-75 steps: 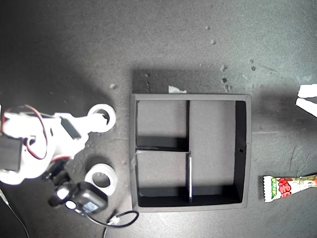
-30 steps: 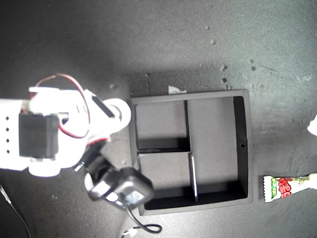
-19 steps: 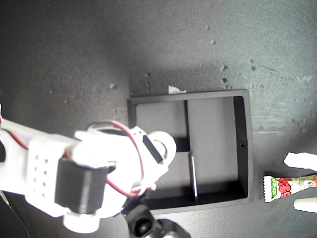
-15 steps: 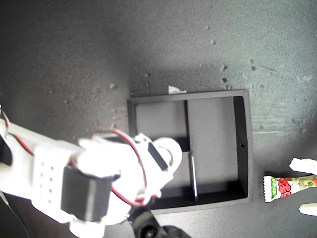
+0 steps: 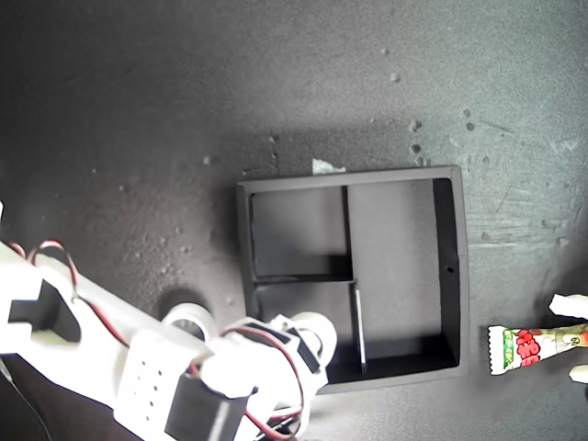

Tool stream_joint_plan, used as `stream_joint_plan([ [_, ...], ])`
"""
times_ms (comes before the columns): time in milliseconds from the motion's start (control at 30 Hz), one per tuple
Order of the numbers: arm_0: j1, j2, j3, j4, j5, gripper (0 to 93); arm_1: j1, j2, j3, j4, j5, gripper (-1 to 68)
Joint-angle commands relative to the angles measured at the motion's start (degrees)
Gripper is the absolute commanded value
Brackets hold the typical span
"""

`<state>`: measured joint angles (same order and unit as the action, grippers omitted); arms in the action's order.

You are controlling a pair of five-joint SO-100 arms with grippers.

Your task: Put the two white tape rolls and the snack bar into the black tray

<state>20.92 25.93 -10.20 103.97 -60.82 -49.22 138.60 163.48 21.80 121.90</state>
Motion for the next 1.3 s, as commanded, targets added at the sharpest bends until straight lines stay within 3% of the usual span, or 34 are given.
stream_joint_plan([
  [0,-0.3,-0.4,-2.7,0.0,-0.9,0.1,-1.2,0.0,1.8,-4.3,-0.5,33.0],
  [133,-0.1,-2.1,-2.7,-0.1,-1.5,1.5,-2.5,0.0,4.4,-7.6,0.1,32.8],
  [400,-0.4,-2.0,-2.8,0.1,-2.8,13.6,-3.4,0.0,6.8,-10.5,0.2,30.1],
  [533,-1.7,4.5,-2.8,0.3,-0.1,13.9,-2.0,0.0,8.1,-10.8,-1.4,21.4],
  [700,-4.1,16.0,0.1,0.7,4.3,12.8,1.1,0.0,9.8,-10.8,-2.5,2.2],
  [833,-6.1,28.4,10.1,0.8,6.7,11.7,3.8,0.8,10.7,-9.8,-4.3,-0.2],
  [1000,-7.6,46.1,30.8,0.9,3.4,10.6,11.2,1.1,6.2,-1.7,-11.3,-0.2],
  [1267,-6.5,64.1,61.0,0.8,-12.9,12.4,32.7,5.7,-4.2,11.1,-24.9,-0.3],
])
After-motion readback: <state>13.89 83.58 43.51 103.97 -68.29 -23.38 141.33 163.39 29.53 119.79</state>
